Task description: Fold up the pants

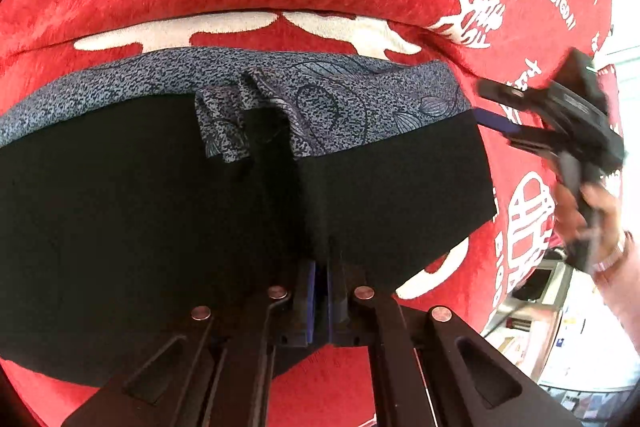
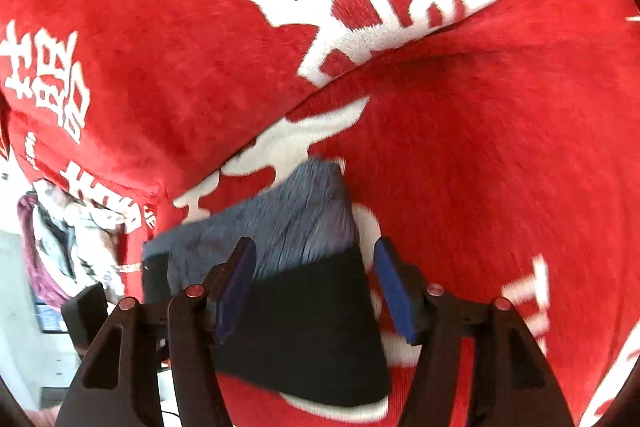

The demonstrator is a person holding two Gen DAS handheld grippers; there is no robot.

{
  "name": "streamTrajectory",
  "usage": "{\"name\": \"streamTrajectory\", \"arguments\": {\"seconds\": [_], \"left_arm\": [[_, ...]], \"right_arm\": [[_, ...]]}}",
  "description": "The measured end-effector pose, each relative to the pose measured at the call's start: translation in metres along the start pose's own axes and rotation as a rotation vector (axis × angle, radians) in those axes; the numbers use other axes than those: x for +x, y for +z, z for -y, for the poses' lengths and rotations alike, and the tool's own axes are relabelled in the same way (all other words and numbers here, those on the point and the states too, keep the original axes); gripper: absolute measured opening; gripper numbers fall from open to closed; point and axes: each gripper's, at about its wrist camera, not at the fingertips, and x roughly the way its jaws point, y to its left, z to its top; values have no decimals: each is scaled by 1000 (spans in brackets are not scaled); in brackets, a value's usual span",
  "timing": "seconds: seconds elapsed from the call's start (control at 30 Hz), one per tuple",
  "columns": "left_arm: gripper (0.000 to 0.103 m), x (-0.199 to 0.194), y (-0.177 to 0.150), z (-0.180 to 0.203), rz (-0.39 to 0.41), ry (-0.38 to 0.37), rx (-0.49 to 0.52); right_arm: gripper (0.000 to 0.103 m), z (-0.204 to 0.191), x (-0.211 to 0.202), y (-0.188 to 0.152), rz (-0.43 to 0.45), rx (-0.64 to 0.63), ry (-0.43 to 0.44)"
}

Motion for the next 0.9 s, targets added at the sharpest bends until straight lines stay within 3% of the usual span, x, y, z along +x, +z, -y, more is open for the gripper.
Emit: {"name": "streamTrajectory", "arguments": {"seconds": [0.03,0.07,0.13,0.23,0.3,0.33,0.4,0.43,0.5,0.57,0.63,0.73,0.8,0.87,0.9], "left_arm": [[5,0,0,-1,0,-2,-6],[5,-1,0,-1,0,-1,-9],[5,-4,0,0,1,7,-4],[5,-5,-2,-1,-6,28,18],[5,-5,-4,-5,-6,21,22],[5,-5,-5,-6,0,13,20],[5,-2,-3,-4,9,21,8],[5,-2,-2,-2,12,37,6],[6,-5,-3,4,19,70,5],[18,-8,-4,8,26,109,9],[68,-16,-10,7,55,165,-7],[74,-31,-17,-1,104,171,-52],[74,-35,-21,-7,113,223,-74],[74,-37,-24,-14,104,298,-86],[74,-39,-27,-18,98,334,-92]], "right_arm": [[63,4,9,6,-24,17,9],[43,11,21,11,-63,47,11],[39,13,34,13,-100,98,11],[34,-2,20,7,-97,115,115],[34,-11,14,2,-99,97,103],[35,-16,16,2,-93,63,30],[60,-25,33,2,-92,-50,-200],[64,-26,42,1,-90,-78,-257],[69,-31,43,-2,-61,-42,-246],[69,-41,34,-9,-25,-42,-237],[69,-66,16,-25,34,-127,-270],[68,-99,3,-43,74,-208,-233],[66,-118,3,-52,72,-234,-212],[60,-126,-1,-52,95,-257,-273],[60,-131,-3,-55,132,-265,-365]]}}
